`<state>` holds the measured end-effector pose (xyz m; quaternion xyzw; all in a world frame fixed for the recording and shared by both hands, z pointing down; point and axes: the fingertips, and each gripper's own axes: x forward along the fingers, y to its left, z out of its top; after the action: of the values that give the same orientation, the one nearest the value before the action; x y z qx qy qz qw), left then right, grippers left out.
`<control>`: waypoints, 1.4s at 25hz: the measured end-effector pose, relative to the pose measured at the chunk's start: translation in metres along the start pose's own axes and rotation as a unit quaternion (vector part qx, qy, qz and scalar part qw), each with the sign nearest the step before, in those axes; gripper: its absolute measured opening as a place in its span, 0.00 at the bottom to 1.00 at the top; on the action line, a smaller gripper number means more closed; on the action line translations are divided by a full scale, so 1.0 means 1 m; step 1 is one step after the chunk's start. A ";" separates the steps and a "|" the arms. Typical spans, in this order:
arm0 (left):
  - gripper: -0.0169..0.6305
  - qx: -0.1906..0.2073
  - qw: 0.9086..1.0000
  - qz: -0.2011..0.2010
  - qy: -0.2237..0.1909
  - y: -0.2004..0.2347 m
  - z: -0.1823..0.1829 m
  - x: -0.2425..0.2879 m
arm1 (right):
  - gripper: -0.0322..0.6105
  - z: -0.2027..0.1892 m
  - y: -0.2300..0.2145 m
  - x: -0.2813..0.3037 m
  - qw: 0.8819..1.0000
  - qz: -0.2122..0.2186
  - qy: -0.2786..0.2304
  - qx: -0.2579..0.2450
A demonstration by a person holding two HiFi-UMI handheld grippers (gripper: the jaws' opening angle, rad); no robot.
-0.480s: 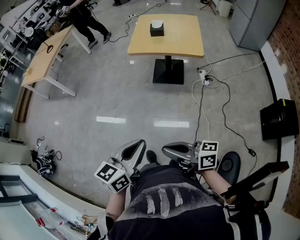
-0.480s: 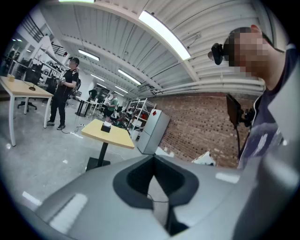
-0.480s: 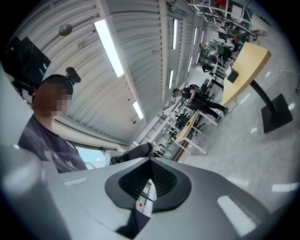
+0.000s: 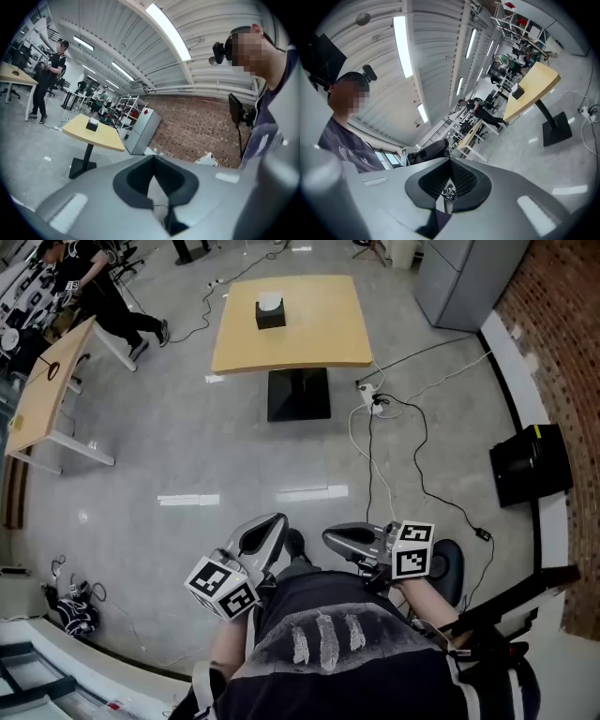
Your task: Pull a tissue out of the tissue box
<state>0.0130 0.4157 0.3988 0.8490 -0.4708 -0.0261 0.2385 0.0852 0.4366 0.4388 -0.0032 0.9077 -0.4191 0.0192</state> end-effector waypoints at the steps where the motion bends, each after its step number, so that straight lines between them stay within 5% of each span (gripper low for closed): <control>1: 0.03 0.001 1.000 -0.009 -0.002 0.006 0.007 0.008 | 0.05 0.006 -0.006 0.003 1.000 -0.008 0.002 -0.002; 9: 0.03 -0.009 0.999 -0.047 -0.011 0.083 0.056 0.038 | 0.05 0.062 -0.051 0.050 0.998 -0.057 0.008 -0.012; 18: 0.03 -0.012 0.998 -0.055 -0.020 0.161 0.102 0.047 | 0.05 0.105 -0.077 0.120 0.997 -0.064 0.031 -0.022; 28: 0.03 -0.017 0.999 -0.034 -0.012 0.199 0.119 0.086 | 0.05 0.152 -0.122 0.150 0.999 -0.023 0.037 -0.019; 35: 0.03 -0.007 1.000 -0.006 0.005 0.216 0.147 0.157 | 0.05 0.226 -0.175 0.132 1.000 0.004 0.013 -0.001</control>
<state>-0.1097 0.1366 0.3896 0.8502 -0.4642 -0.0267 0.2470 -0.0399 0.1485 0.4214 0.0054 0.9081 -0.4186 0.0094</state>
